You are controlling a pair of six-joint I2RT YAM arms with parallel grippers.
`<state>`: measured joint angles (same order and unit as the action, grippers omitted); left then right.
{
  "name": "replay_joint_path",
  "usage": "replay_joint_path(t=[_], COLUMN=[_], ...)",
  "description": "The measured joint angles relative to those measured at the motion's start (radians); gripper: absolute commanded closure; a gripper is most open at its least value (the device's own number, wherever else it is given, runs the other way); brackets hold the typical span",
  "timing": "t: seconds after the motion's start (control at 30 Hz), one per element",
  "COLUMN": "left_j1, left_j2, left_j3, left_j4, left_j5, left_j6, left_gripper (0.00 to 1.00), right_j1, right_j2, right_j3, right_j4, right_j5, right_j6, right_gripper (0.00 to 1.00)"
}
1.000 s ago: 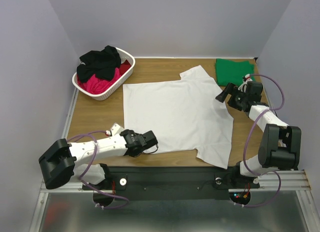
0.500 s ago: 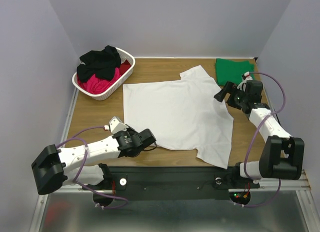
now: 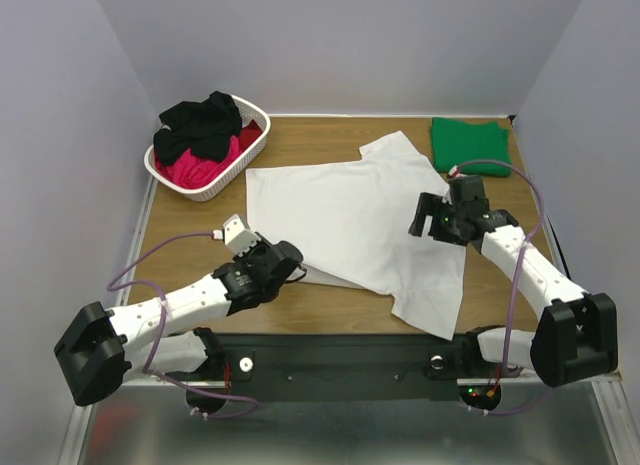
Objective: Fold and stack the t-shirts
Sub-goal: Fold the tshirt
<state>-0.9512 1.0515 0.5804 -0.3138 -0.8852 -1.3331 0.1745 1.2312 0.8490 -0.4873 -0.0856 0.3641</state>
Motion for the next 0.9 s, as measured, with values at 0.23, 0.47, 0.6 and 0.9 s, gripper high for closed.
replay_joint_path(t=[0.23,0.47,0.6,0.9], left_j1=[0.047,0.148,0.187,0.213], left_j2=[0.015,0.019,0.023,0.072], left_j3=[-0.024,-0.097,-0.098,-0.1], left_j4=[0.185,0.306,0.364,0.469], left_j5=[0.048,0.135,0.167,0.258], left_j6=[0.21,0.372,0.455,0.56], left_gripper=[1.0,1.0,1.0,1.0], right_j1=[0.128,0.139,0.142,0.142], right_j2=[-0.009,-0.035,0.023,0.171], right_j3=[-0.003,0.008,0.03,0.076], right_j4=[-0.154,-0.354,-0.416,-0.381], right_j5=[0.089,0.166,0.184,0.215], right_j6=[0.096,0.157,0.161,0.179], right_gripper=[0.06,0.07,0.06,0.05])
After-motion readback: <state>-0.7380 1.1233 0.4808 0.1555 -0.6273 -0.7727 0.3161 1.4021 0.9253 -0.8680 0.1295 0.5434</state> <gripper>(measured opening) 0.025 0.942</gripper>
